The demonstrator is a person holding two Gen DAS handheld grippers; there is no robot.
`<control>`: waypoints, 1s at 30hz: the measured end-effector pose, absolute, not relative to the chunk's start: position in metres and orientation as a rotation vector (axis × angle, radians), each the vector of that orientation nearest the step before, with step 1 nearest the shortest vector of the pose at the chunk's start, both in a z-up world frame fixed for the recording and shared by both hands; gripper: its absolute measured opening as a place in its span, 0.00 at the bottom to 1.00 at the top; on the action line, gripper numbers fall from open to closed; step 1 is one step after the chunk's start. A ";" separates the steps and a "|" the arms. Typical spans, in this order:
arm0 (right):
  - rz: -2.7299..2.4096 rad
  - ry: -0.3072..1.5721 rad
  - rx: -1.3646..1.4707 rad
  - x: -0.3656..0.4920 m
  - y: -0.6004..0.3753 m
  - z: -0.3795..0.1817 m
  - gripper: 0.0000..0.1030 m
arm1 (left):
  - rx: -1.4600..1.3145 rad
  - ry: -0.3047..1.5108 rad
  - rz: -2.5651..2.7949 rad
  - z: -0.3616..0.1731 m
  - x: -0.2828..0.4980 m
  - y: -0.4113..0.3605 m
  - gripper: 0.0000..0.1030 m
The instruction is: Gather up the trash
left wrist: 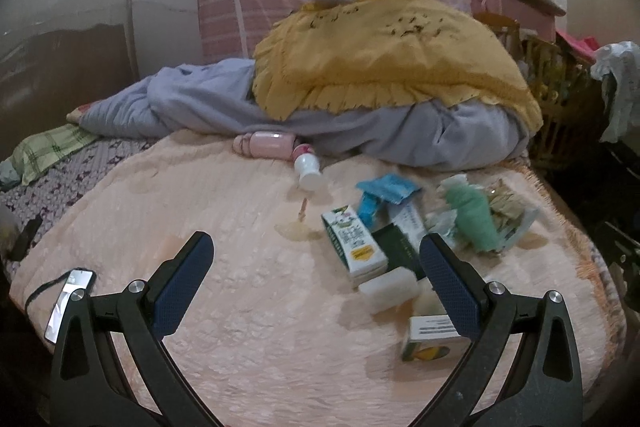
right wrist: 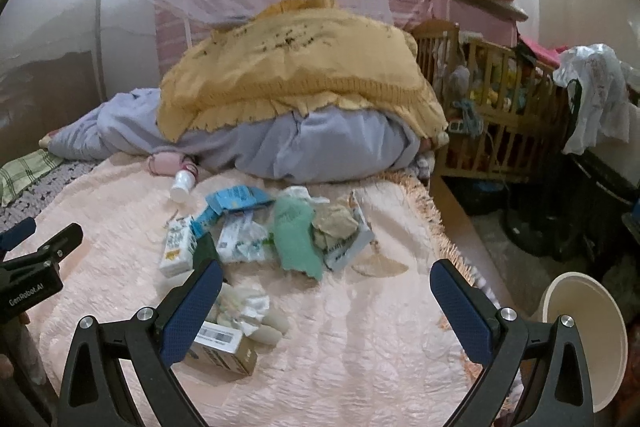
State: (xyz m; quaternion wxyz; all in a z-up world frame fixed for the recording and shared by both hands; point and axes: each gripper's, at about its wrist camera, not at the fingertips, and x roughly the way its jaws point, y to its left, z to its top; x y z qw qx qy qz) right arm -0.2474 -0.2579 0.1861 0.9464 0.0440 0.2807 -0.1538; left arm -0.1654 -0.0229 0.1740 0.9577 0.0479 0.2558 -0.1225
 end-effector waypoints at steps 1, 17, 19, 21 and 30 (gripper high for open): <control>-0.313 0.566 0.092 -0.248 -0.258 0.188 1.00 | 0.096 0.510 -0.243 0.175 -0.168 -0.023 1.00; -0.308 0.535 0.078 -0.256 -0.251 0.195 1.00 | 0.093 0.436 -0.224 0.188 -0.179 -0.030 1.00; -0.304 0.533 0.080 -0.256 -0.249 0.197 1.00 | 0.098 0.430 -0.223 0.188 -0.180 -0.030 1.00; -0.301 0.534 0.082 -0.255 -0.248 0.197 1.00 | 0.100 0.429 -0.221 0.188 -0.180 -0.031 1.00; -0.302 0.550 0.088 -0.256 -0.250 0.195 1.00 | 0.081 0.435 -0.218 0.186 -0.180 -0.029 1.00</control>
